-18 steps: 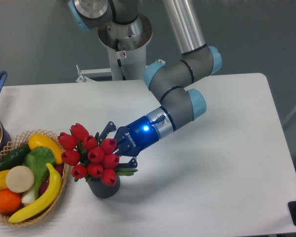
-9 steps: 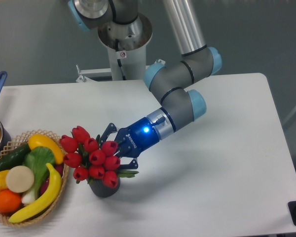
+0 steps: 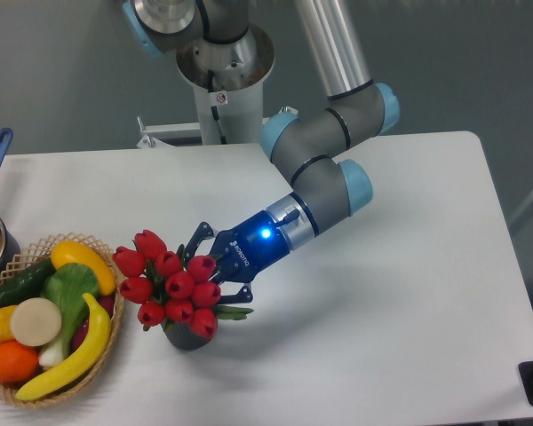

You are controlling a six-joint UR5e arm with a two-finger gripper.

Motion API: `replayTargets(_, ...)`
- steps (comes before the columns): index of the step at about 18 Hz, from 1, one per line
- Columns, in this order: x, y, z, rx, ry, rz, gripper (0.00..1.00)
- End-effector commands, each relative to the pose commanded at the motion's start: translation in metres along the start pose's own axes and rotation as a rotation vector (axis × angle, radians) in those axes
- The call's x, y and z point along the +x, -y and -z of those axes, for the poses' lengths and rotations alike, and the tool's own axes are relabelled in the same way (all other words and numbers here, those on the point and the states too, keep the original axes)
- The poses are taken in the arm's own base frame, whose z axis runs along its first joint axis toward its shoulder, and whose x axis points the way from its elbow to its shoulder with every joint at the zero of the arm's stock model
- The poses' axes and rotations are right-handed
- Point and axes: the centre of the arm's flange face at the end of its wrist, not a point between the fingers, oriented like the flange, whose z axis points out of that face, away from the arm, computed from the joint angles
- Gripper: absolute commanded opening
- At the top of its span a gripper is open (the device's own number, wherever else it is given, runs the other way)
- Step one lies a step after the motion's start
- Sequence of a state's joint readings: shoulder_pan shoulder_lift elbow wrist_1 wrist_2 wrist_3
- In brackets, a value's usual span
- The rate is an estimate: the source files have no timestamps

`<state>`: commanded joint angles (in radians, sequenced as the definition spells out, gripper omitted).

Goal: Insert the flowers into the vase
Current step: 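Push the tulip bunch further down into the vase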

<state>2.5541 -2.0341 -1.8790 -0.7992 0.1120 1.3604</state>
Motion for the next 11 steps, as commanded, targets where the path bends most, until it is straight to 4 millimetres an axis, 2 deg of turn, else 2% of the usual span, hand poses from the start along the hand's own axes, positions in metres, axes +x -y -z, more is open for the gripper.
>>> replayTargets(2, 0.002, -0.002, 0.002, 0.002, 0.003, -0.007, 0.35)
replayTargets(4, 0.003, -0.002, 0.006, 0.005, 0.009, -0.005, 0.43)
replayTargets(5, 0.003, 0.0, 0.009, 0.007, 0.013, -0.008, 0.54)
replayTargets(7, 0.008, 0.004, 0.009, 0.008, 0.014, -0.014, 0.68)
replayTargets(8, 0.009, 0.004, 0.009, 0.008, 0.014, -0.015, 0.79)
replayTargets(11, 0.013, 0.009, 0.01, 0.008, 0.015, -0.024, 0.89)
